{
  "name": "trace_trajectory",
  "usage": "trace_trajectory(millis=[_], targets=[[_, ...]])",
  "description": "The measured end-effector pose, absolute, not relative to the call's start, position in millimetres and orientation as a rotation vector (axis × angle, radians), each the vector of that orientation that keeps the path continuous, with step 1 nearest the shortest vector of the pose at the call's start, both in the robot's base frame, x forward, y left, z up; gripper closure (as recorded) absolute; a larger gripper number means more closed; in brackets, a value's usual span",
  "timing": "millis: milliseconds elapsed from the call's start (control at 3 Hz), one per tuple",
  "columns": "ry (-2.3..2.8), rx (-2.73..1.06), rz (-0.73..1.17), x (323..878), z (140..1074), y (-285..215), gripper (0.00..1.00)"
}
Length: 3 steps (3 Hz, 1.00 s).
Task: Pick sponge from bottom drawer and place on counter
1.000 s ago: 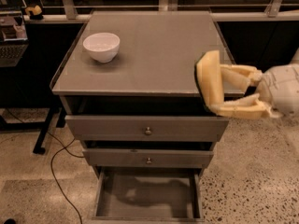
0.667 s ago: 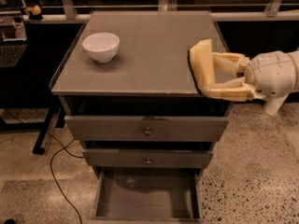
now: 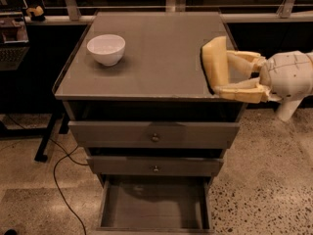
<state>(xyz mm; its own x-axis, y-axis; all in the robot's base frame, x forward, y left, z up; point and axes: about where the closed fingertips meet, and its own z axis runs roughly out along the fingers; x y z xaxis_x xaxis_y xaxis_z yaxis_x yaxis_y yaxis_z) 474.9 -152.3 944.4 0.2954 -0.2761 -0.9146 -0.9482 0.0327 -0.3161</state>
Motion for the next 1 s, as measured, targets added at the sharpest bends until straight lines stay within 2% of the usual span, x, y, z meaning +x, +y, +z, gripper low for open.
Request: trace_trajectory(millis=[667, 1000], targets=[[1.243, -1.354, 0.642, 547.8, 939.6, -165.4, 1.00], [1.319, -1.291, 0.664, 579.3, 912.4, -172.4, 1.00]])
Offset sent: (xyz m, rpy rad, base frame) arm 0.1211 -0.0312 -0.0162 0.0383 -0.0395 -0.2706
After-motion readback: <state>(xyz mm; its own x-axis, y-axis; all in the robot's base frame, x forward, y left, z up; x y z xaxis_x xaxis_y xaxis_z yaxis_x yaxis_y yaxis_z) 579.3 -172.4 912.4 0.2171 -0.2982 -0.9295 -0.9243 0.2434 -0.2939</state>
